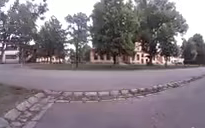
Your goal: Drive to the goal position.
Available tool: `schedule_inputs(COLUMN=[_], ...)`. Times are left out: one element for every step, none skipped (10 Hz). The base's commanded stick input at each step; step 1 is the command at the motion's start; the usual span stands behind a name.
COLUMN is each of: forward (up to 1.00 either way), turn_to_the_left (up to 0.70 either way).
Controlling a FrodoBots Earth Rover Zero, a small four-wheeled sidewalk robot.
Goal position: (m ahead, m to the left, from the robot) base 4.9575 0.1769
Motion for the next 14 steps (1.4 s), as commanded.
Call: schedule_inputs(forward=[0.45, 0.45, 0.45, 0.45, 0.45, 0.45, 0.45, 0.45, 0.45, 0.45, 0.45, 0.45, 0.45, 0.45], turn_to_the_left=[0.27, 0.27, 0.27, 0.27, 0.27, 0.27, 0.27, 0.27, 0.27, 0.27, 0.27, 0.27, 0.27, 0.27])
